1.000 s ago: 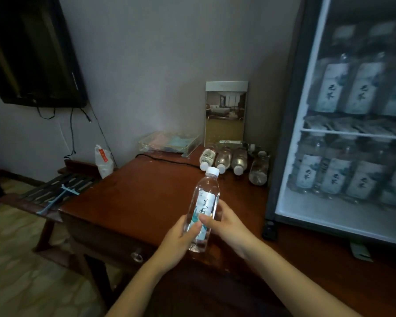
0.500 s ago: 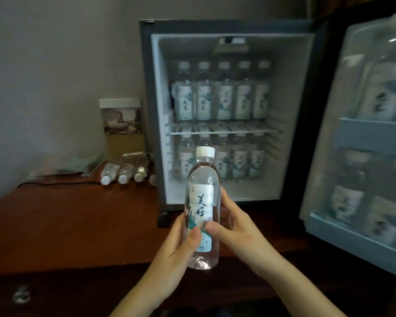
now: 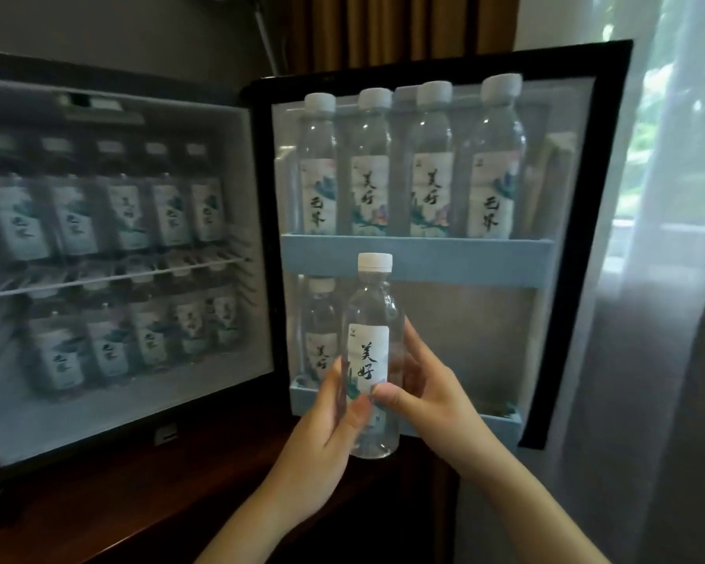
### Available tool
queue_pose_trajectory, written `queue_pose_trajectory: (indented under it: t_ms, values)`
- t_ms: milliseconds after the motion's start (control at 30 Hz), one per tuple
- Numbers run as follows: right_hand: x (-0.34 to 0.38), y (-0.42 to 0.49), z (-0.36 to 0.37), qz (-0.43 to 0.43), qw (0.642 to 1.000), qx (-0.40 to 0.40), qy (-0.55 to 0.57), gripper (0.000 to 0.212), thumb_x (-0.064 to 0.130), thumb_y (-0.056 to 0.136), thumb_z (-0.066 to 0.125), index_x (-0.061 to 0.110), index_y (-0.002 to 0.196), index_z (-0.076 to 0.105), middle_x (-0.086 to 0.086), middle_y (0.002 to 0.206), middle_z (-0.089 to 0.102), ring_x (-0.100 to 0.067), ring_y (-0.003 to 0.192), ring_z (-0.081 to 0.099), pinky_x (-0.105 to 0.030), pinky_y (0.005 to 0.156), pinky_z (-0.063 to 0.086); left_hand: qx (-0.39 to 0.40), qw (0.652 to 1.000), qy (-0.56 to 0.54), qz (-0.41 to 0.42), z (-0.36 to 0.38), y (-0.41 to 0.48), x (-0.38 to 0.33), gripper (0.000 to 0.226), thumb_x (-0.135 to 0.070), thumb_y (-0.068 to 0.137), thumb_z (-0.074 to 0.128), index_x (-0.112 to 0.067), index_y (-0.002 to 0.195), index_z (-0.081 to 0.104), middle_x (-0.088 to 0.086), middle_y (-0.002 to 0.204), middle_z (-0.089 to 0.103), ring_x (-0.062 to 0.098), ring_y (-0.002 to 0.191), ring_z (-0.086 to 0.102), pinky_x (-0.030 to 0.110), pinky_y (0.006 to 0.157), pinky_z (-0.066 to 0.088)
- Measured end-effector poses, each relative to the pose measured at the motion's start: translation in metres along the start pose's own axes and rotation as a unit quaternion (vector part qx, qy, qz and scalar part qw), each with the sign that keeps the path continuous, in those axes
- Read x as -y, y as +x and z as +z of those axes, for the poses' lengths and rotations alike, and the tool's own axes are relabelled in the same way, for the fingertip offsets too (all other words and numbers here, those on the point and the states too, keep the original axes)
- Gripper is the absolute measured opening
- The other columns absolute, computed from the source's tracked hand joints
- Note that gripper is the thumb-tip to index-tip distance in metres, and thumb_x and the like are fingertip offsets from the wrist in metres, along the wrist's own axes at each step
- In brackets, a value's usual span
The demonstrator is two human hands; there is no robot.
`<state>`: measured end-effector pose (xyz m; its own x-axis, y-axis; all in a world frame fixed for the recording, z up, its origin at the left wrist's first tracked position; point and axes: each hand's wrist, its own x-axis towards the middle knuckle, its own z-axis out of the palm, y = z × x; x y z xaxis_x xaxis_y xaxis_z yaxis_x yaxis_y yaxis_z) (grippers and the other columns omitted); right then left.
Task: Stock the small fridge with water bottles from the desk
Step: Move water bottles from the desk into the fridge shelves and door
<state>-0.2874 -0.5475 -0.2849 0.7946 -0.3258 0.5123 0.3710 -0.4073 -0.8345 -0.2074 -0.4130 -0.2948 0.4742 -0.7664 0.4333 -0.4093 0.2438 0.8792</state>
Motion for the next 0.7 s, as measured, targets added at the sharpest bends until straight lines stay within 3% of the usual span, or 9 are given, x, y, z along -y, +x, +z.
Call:
queue_pose_trajectory:
  t_ms: [67,133,200,267,333,467,633,700]
  values:
    - [-0.004,-0.004,-0.019,-0.015,0.999,-0.021,-0.03,0.084,0.013,0.081,0.07,0.045,0.14,0.022,0.014,0.101,0.069,-0.006,0.095,0.066,-0.018,0.08,0.05,0.015,0.999,0.025,0.025,0.015,0.012,0.001,0.042,-0.039,0.088,0.044,-0.045,0.129,0.034,-0.038,0.122,0.051,-0.013,0.119,0.046,0.007,0.097,0.038]
    - [-0.006,-0.008,-0.033,-0.024,0.997,-0.043,-0.053,0.088,0.026,0.076,0.075,0.046,0.143,0.022,0.015,0.111,0.066,-0.008,0.106,0.063,-0.026,0.09,0.049,0.022,0.998,0.043,0.052,0.026,0.024,0.004,0.047,-0.041,0.089,0.047,-0.035,0.134,0.035,-0.027,0.127,0.054,-0.007,0.121,0.048,0.011,0.098,0.039]
    - [-0.008,-0.01,-0.044,-0.025,0.996,-0.055,-0.067,0.09,0.026,0.075,0.075,0.035,0.147,0.021,0.011,0.131,0.057,-0.014,0.123,0.054,-0.032,0.099,0.045,0.012,0.994,0.076,0.078,0.035,0.033,0.008,0.064,-0.051,0.086,0.049,-0.022,0.141,0.034,-0.009,0.133,0.055,0.006,0.125,0.049,0.021,0.102,0.041]
    - [-0.01,-0.009,-0.05,-0.019,0.995,-0.062,-0.081,0.087,0.015,0.074,0.072,0.025,0.147,0.025,0.014,0.133,0.055,-0.01,0.126,0.051,-0.032,0.102,0.044,0.006,0.992,0.093,0.09,0.039,0.041,0.012,0.067,-0.046,0.087,0.051,-0.013,0.142,0.033,0.0,0.134,0.054,0.011,0.125,0.051,0.028,0.104,0.042]
    - [-0.013,-0.005,-0.053,-0.018,0.993,-0.07,-0.094,0.083,0.016,0.072,0.073,0.022,0.144,0.032,0.014,0.131,0.056,-0.009,0.125,0.051,-0.039,0.106,0.042,-0.007,0.99,0.107,0.093,0.041,0.047,0.015,0.061,-0.035,0.087,0.052,-0.011,0.14,0.036,-0.002,0.133,0.054,0.006,0.123,0.05,0.031,0.104,0.042]
    - [-0.021,0.002,-0.052,-0.011,0.991,-0.08,-0.111,0.075,0.029,0.068,0.071,0.034,0.137,0.04,0.008,0.128,0.059,-0.023,0.115,0.058,-0.051,0.101,0.043,-0.046,0.977,0.176,0.108,0.038,0.058,0.027,0.052,-0.025,0.088,0.059,-0.016,0.137,0.043,-0.005,0.13,0.054,0.005,0.122,0.05,0.033,0.101,0.044]
    - [-0.034,0.003,-0.052,-0.004,0.992,-0.083,-0.09,0.064,0.029,0.068,0.072,0.032,0.126,0.045,0.011,0.118,0.065,-0.013,0.114,0.06,-0.038,0.1,0.047,-0.082,0.953,0.267,0.121,0.034,0.067,0.035,0.049,-0.025,0.08,0.07,-0.015,0.126,0.055,-0.003,0.125,0.054,0.013,0.113,0.056,0.036,0.094,0.049]
    - [-0.04,0.004,-0.053,0.009,0.993,-0.078,-0.085,0.061,0.025,0.068,0.075,0.032,0.122,0.047,0.01,0.113,0.067,-0.013,0.109,0.063,-0.039,0.097,0.049,-0.096,0.948,0.283,0.113,0.033,0.068,0.038,0.055,-0.025,0.077,0.073,-0.013,0.127,0.054,0.001,0.121,0.055,0.018,0.11,0.058,0.038,0.093,0.049]
